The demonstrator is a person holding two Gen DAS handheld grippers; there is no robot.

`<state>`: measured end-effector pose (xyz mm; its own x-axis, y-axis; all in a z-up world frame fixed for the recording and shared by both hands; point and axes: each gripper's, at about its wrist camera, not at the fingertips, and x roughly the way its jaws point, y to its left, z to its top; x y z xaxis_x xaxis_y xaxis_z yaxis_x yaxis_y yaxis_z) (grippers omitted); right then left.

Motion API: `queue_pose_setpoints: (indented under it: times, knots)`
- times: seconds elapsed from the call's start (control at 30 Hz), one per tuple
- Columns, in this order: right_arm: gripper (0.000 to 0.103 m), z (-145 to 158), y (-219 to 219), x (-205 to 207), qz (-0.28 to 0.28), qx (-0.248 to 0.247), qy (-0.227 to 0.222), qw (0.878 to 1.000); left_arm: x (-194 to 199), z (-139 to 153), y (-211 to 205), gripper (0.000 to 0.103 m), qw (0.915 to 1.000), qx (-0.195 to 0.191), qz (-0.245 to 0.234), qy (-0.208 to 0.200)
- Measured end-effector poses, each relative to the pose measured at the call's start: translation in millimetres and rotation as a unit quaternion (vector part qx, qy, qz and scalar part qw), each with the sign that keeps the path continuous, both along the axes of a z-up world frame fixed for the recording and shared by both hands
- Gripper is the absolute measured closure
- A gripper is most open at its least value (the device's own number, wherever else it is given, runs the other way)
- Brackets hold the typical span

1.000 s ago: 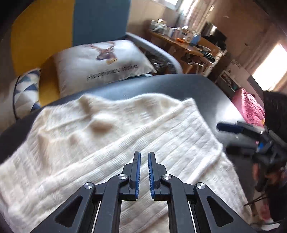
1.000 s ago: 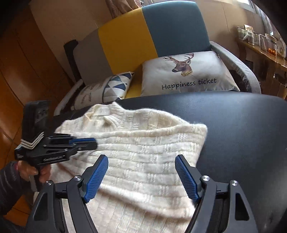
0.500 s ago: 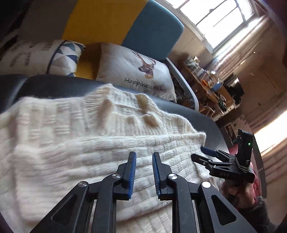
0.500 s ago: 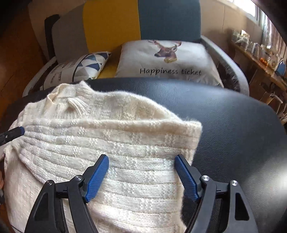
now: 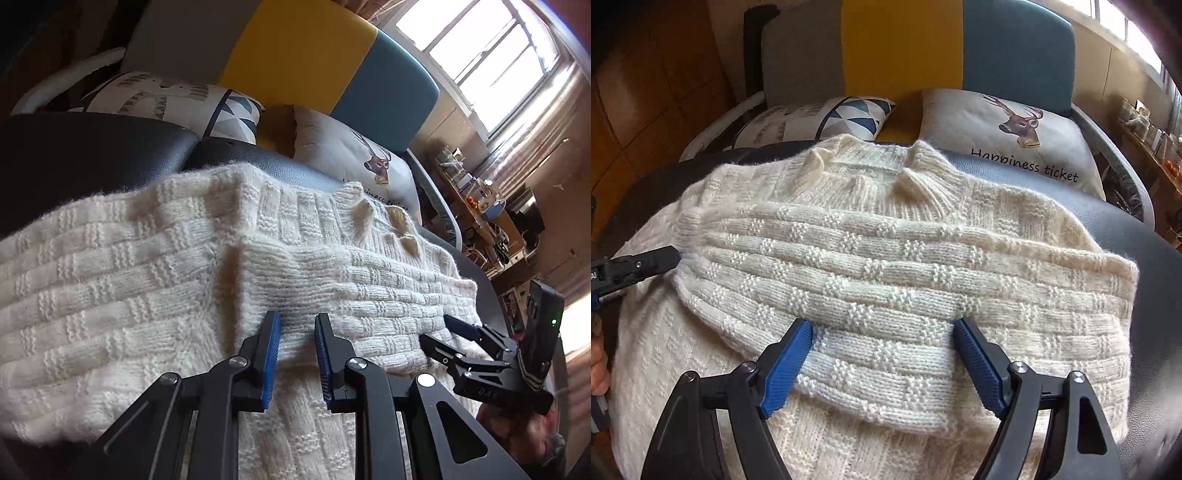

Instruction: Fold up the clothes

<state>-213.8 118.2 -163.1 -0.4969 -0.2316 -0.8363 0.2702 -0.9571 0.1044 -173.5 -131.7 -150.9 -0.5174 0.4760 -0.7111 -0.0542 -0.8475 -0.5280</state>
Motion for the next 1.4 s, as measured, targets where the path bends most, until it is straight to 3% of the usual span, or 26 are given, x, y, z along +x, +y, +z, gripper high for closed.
queue_pose_setpoints:
  times: [0.13,0.23,0.3,0.4,0.53,0.6,0.67,0.77,0.83,0.93,1.13,1.2,1.23,1.33,1.4]
  knots:
    - [0.02,18.9,9.4,19.3,-0.019,-0.045,0.012,0.999,33.0,7.8,-38.0,0.054,0.9952,0.08,0.055,-0.012]
    - [0.02,25.6,14.2,36.3,-0.027,-0.09,0.014,0.995,78.0,10.7,-96.6,0.052,0.9854,0.114,0.125,-0.015]
    - [0.02,24.3,13.0,45.9,-0.034,-0.106,0.009,0.994,117.9,10.1,-145.8,0.052,0.9747,0.114,0.192,-0.014]
    - [0.02,20.8,9.2,55.6,-0.044,-0.118,0.012,0.992,176.2,5.7,-231.5,0.051,0.9462,0.109,0.303,-0.03]
    - [0.02,11.9,4.9,61.4,-0.058,-0.13,0.005,0.99,241.8,-6.7,-332.0,0.051,0.8929,0.124,0.429,-0.057]
    - [0.02,8.3,4.2,61.5,-0.06,-0.131,0.003,0.99,260.5,-14.9,-364.4,0.051,0.8711,0.14,0.466,-0.068]
    - [0.02,5.4,3.9,61.3,-0.061,-0.13,0.002,0.99,270.3,-23.5,-381.9,0.05,0.8527,0.162,0.491,-0.074]
    - [0.02,2.9,1.8,61.1,-0.056,-0.123,0.002,0.991,269.6,-32.4,-394.7,0.049,0.8372,0.209,0.501,-0.068]
    - [0.02,3.0,0.1,61.8,-0.053,-0.117,0.004,0.992,260.9,-35.0,-397.9,0.048,0.8349,0.22,0.5,-0.066]
    - [0.02,2.3,-0.6,63.7,-0.048,-0.113,0.009,0.992,249.3,-39.5,-400.8,0.048,0.8247,0.233,0.512,-0.058]
    - [0.017,-0.2,-2.7,66.6,-0.036,-0.109,0.02,0.993,237.0,-46.6,-404.0,0.049,0.7949,0.267,0.542,-0.057]
    - [0.016,-0.5,-3.0,66.9,-0.035,-0.109,0.021,0.993,236.6,-48.1,-407.6,0.053,0.7821,0.279,0.554,-0.061]
    - [0.016,-0.7,-3.2,67.0,-0.034,-0.109,0.022,0.993,235.7,-49.3,-408.7,0.059,0.7789,0.279,0.558,-0.068]
    - [0.016,-1.1,-2.7,67.2,-0.034,-0.112,0.022,0.993,233.3,-55.6,-410.7,0.095,0.7717,0.268,0.569,-0.095]
    - [0.016,-1.3,-2.2,67.2,-0.034,-0.115,0.022,0.993,230.3,-56.2,-410.0,0.096,0.7691,0.272,0.571,-0.092]
